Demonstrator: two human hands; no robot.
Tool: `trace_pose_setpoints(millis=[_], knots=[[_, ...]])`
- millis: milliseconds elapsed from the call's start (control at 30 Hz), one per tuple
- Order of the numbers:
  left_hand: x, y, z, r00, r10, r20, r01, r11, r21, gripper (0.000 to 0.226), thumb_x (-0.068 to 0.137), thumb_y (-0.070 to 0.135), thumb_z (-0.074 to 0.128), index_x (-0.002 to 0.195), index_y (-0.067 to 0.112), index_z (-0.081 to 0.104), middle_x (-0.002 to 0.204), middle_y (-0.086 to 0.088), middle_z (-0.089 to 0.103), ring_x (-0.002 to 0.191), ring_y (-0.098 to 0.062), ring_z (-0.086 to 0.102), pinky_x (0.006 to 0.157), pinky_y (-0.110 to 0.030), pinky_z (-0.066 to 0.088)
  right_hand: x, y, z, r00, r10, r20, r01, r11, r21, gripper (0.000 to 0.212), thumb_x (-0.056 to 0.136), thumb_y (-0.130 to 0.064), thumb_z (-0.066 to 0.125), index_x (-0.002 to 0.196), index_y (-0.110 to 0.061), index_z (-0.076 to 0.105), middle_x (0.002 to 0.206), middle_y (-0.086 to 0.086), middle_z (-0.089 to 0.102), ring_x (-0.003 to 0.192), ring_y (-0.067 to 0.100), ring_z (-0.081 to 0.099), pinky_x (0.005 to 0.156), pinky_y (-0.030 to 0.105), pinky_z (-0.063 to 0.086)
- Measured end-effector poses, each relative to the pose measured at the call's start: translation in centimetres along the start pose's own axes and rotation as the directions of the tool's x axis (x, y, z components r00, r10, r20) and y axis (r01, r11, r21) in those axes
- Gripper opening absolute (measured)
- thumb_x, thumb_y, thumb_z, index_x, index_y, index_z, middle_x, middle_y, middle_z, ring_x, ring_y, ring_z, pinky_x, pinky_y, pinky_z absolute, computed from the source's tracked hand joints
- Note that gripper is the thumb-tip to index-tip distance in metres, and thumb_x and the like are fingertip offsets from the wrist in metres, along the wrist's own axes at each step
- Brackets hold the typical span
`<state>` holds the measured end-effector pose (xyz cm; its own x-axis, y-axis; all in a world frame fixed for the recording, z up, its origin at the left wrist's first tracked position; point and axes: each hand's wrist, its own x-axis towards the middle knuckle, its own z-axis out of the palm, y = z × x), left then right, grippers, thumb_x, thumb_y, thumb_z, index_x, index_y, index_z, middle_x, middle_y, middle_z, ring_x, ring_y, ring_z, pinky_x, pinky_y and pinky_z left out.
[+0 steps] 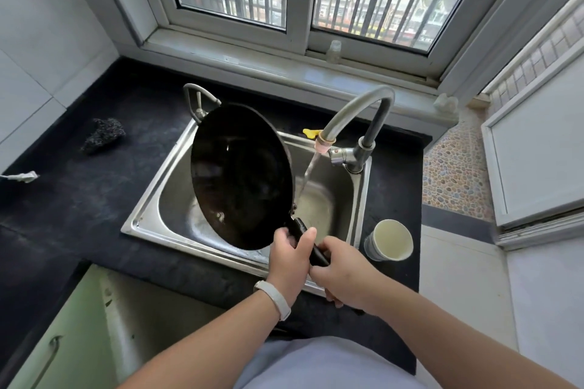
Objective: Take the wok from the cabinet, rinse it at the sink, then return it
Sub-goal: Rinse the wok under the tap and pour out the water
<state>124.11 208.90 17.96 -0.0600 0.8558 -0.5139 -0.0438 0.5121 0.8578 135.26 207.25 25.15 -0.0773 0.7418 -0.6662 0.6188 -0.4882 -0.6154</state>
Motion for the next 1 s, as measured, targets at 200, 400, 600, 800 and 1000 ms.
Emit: trace_pose_setpoints(millis=[200,400,600,800,1000], knots=[[0.7,1.0,-0.1,0.972,-0.063,0.227,0.109,0.974,-0.198,0.038,0.075,0.032,0.072,0.097,0.007,0.054,0.083,-0.008,0.060,0.079,-0.021,0.066,0.076,-0.040,0.058,-0.3,-0.6,-1.1,0.996,-0.012,0.091,-0.003,0.986,0.169,0.017,0.084,-0.015,0.062,0.099,-0.012,0.053,0.064,0.014,0.060,0.047,0.021,0.058,0.048,0.032,0.051],[0.7,0.2,0.6,0.987,-0.140,0.074,0.147,0.983,-0.107,0.028,0.083,0.021,0.070,0.098,0.003,0.054,0.088,-0.014,0.063,0.081,-0.025,0.068,0.072,-0.041,0.059,-0.2,0.3,-1.3,0.994,-0.001,0.109,-0.012,0.993,0.119,0.010,0.084,-0.014,0.060,0.093,-0.011,0.058,0.059,0.012,0.062,0.052,0.025,0.061,0.060,0.047,0.056],[0.0,-0.5,1.7,0.987,-0.156,-0.037,0.153,0.986,-0.058,0.017,0.077,0.016,0.068,0.074,0.008,0.053,0.062,-0.004,0.056,0.060,-0.020,0.054,0.057,-0.032,0.047,-0.1,-0.5,-1.3,0.997,0.045,0.066,-0.019,0.939,-0.344,0.014,0.089,-0.026,0.055,0.079,-0.020,0.047,0.070,0.003,0.059,0.060,0.022,0.059,0.053,0.033,0.048],[-0.4,-1.0,1.0,0.982,-0.151,-0.110,0.157,0.987,0.045,0.024,0.073,0.024,0.070,0.080,0.005,0.056,0.073,-0.008,0.064,0.067,-0.023,0.060,0.063,-0.034,0.050,1.0,1.2,0.8,0.997,0.002,-0.074,-0.033,0.906,-0.422,0.025,0.089,-0.042,0.058,0.087,-0.020,0.046,0.080,-0.002,0.053,0.074,0.022,0.054,0.054,0.029,0.037],[-0.6,-1.4,0.1,0.989,-0.106,-0.106,0.118,0.987,0.109,0.030,0.069,0.032,0.067,0.081,0.007,0.055,0.074,-0.006,0.063,0.067,-0.023,0.060,0.067,-0.047,0.054,1.1,1.8,1.1,0.997,0.023,-0.077,-0.043,0.962,-0.270,0.028,0.084,-0.039,0.065,0.085,-0.012,0.058,0.072,0.000,0.056,0.063,0.017,0.049,0.056,0.030,0.038]])
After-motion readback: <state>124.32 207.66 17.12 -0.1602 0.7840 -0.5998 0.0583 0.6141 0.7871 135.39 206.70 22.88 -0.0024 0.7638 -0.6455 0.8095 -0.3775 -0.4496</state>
